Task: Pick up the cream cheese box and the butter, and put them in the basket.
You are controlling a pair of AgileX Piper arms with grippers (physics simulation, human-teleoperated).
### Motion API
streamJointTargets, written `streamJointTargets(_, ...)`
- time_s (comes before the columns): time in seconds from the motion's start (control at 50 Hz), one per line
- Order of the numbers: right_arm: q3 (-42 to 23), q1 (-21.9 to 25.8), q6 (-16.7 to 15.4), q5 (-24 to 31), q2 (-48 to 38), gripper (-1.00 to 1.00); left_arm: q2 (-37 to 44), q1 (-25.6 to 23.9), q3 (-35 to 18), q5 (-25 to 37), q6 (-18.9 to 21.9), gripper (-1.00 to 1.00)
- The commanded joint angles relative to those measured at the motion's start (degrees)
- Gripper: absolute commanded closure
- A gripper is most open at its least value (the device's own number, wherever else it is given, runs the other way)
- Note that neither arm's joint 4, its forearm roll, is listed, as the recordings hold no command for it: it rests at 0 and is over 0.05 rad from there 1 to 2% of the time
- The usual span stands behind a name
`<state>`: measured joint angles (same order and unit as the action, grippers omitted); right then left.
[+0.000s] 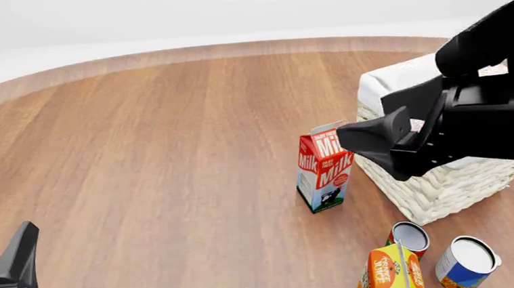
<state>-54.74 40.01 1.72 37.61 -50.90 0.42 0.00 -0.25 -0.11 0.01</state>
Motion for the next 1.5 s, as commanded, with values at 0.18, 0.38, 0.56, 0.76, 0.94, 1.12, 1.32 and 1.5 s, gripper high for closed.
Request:
streamJointTargets(0.18,2.99,7.66,2.26,-1.76,-8.98,-1.00,0.00,0.00,0.00,0.00,0.00,-1.00)
streamJointTargets(0.38,5.54,7.94,2.01,-3.31,-10.18,-1.00,0.00,0.00,0.00,0.00,0.00,-1.00)
streamJointTargets(0.56,7.69,9.32,3.32,-4.79,-12.65,-1.00,-0.01,0.01,0.00,0.00,0.00,-1.00)
streamJointTargets(0.76,9.73,11.81,5.18,-8.62,-17.14,-1.00,0.00,-0.01,0.00,0.00,-0.01,-1.00)
streamJointTargets(0.94,11.21,14.55,7.11,-11.19,-20.61,-1.00,0.01,0.00,0.00,0.00,0.00,-1.00)
streamJointTargets(1.12,10.83,17.18,8.92,-13.02,-23.78,-1.00,0.00,-0.01,0.00,0.00,0.00,-1.00)
streamJointTargets(1.32,10.75,19.39,10.46,-16.07,-28.42,-1.00,0.00,-0.01,0.00,0.00,0.00,-1.00)
streamJointTargets(1.5,11.08,20.60,12.04,-18.46,-31.69,-1.00,0.00,0.00,0.00,0.00,0.01,-1.00)
